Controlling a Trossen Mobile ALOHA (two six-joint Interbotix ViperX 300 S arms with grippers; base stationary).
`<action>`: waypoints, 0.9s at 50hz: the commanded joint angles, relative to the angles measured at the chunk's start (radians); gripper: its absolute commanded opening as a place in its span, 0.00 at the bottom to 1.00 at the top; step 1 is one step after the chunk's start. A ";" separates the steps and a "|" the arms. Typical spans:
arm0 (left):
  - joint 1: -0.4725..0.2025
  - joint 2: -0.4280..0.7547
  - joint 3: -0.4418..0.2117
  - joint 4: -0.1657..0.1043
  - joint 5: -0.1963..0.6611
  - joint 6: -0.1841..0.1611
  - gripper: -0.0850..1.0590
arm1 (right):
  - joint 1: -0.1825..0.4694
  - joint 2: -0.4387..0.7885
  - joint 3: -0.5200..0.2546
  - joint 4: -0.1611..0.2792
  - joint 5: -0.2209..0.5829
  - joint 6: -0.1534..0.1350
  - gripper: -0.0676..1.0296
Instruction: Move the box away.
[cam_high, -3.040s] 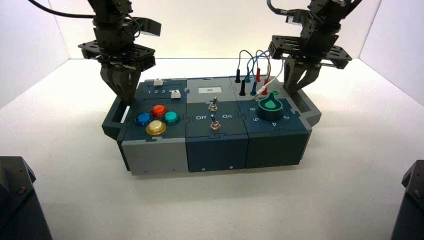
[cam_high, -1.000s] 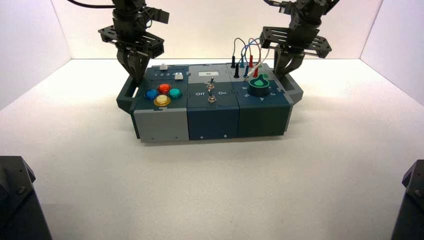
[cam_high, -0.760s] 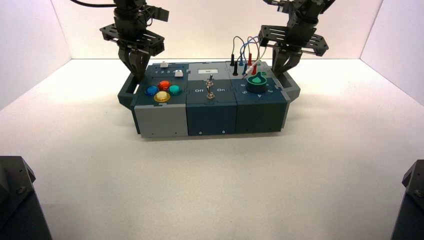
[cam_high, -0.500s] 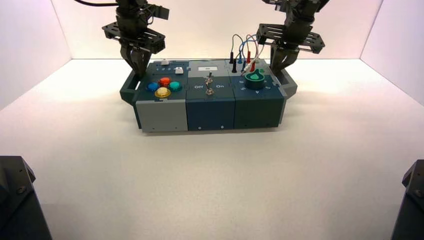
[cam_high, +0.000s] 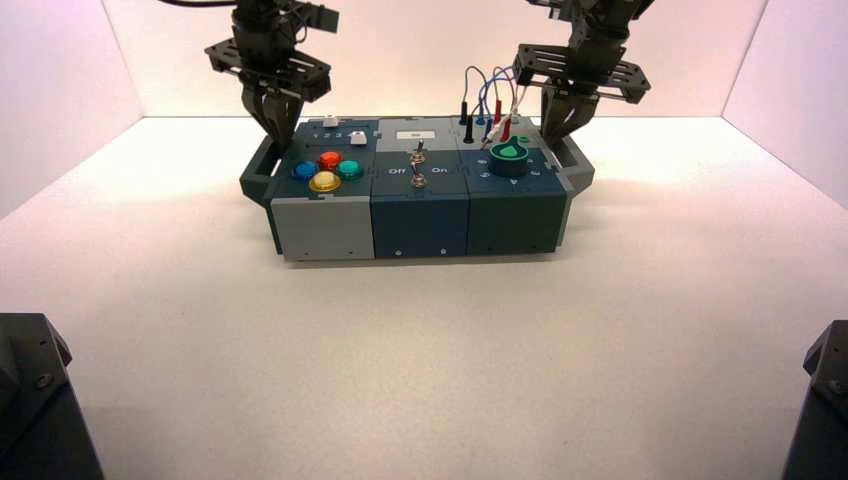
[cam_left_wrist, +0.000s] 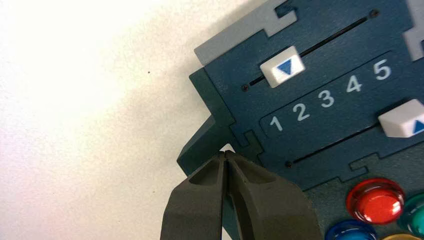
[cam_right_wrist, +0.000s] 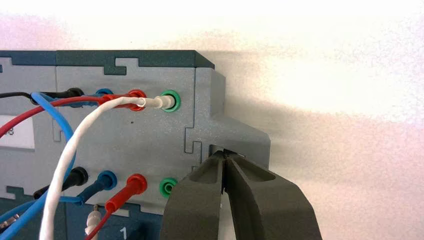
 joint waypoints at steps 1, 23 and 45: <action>-0.017 -0.074 -0.014 -0.006 -0.002 0.009 0.05 | 0.020 -0.067 -0.014 0.002 0.003 0.003 0.04; -0.017 -0.138 0.026 -0.006 0.020 0.009 0.05 | 0.021 -0.121 -0.003 -0.012 0.071 0.003 0.04; -0.020 -0.408 0.106 -0.012 0.091 -0.011 0.05 | 0.049 -0.328 0.107 -0.037 0.175 -0.002 0.04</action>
